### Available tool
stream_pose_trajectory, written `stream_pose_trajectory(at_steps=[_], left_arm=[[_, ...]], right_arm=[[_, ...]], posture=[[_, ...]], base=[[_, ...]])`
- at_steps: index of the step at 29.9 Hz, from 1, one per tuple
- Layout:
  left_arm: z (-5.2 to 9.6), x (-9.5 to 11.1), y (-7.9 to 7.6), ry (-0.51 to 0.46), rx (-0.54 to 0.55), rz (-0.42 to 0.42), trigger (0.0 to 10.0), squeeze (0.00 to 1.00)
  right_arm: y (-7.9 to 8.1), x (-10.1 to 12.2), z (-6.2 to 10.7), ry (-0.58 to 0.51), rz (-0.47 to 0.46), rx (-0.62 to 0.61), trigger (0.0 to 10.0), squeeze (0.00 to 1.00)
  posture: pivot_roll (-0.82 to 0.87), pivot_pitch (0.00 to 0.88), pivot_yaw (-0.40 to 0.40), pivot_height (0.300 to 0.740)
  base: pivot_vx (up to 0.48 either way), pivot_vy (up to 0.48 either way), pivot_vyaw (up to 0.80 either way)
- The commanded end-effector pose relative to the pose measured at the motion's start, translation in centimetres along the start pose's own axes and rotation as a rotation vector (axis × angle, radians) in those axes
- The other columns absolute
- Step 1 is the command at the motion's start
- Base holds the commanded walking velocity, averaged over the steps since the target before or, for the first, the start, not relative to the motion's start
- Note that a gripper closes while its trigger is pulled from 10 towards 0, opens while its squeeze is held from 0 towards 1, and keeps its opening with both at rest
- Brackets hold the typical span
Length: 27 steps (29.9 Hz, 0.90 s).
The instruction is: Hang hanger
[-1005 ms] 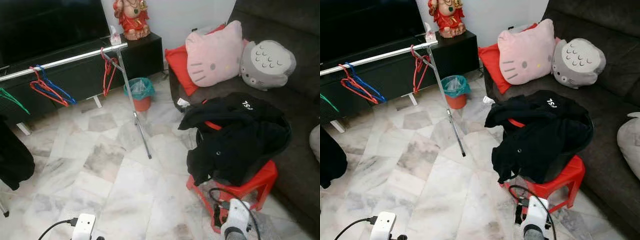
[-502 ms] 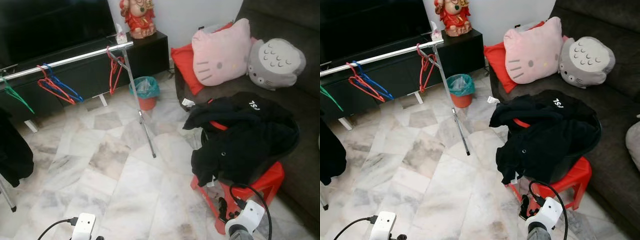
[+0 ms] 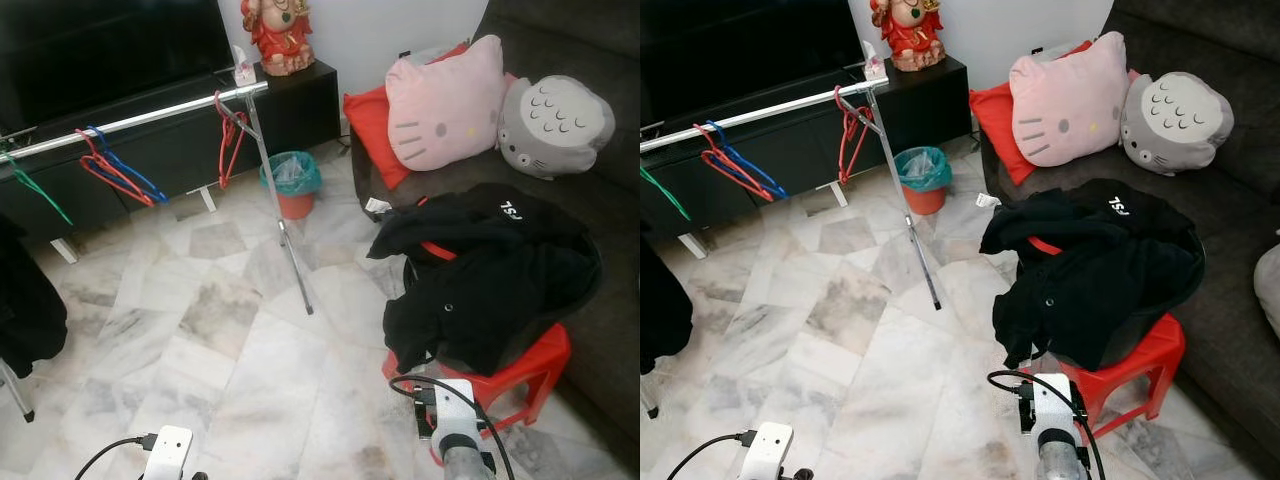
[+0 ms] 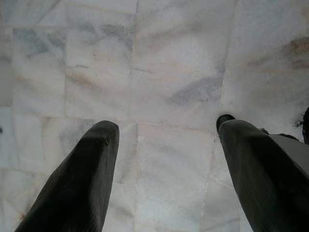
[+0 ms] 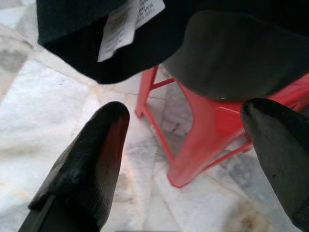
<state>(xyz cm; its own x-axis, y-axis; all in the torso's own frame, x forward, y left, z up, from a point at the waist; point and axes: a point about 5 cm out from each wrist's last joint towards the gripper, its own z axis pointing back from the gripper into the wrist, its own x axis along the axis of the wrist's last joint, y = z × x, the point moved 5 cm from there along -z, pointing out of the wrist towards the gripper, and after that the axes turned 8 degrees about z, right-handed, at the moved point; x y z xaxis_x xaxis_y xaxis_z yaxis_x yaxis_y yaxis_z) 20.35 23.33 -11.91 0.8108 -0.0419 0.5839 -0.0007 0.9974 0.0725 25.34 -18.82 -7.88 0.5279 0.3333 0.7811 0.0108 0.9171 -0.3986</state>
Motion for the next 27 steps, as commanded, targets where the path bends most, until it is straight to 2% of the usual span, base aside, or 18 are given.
stream_pose_trajectory(at_steps=[1,6,10,14,16,19,21,27], left_arm=[[0.1,-0.2,0.8,0.005,0.020,-0.012,10.0,0.00],[0.2,-0.2,0.8,0.005,0.022,-0.013,10.0,0.00],[0.2,-0.2,0.9,0.005,0.022,-0.014,10.0,0.00],[0.2,-0.2,0.9,0.004,0.023,-0.015,10.0,0.00],[0.2,-0.2,0.9,0.003,0.024,-0.015,10.0,0.00],[0.2,-0.1,0.9,0.002,0.025,-0.014,10.0,0.00],[0.2,-0.1,0.9,0.000,0.027,-0.018,10.0,0.00],[0.1,0.0,0.9,-0.002,0.027,-0.017,10.0,0.00]], right_arm=[[0.4,-0.1,0.0,0.011,0.042,0.004,10.0,0.00],[-1.3,-0.8,0.2,0.026,0.085,-0.095,10.0,0.00],[-2.6,-0.3,0.0,-0.006,0.104,-0.152,10.0,0.00],[-3.5,1.1,-0.1,-0.086,0.160,-0.216,10.0,0.00],[-4.3,2.4,0.1,-0.160,0.220,-0.285,10.0,0.00],[-4.5,2.9,0.3,-0.194,0.249,-0.313,10.0,0.00],[-3.7,4.1,0.7,-0.276,0.325,-0.339,10.0,0.00],[-3.3,4.3,0.8,-0.285,0.339,-0.336,10.0,0.00]], posture=[[-0.12,0.000,0.126,0.740],[-0.12,0.000,0.125,0.740],[-0.13,0.000,0.125,0.740],[-0.13,0.000,0.125,0.740],[-0.13,0.000,0.125,0.740],[-0.13,0.000,0.127,0.740],[-0.12,0.000,0.128,0.740],[-0.13,0.000,0.127,0.740]], base=[[0.000,0.000,0.00],[0.000,0.000,0.00],[0.000,0.000,0.00],[0.000,0.000,0.00],[0.000,0.000,0.00],[0.000,0.000,0.00],[0.000,0.000,0.00],[0.000,0.000,0.00]])
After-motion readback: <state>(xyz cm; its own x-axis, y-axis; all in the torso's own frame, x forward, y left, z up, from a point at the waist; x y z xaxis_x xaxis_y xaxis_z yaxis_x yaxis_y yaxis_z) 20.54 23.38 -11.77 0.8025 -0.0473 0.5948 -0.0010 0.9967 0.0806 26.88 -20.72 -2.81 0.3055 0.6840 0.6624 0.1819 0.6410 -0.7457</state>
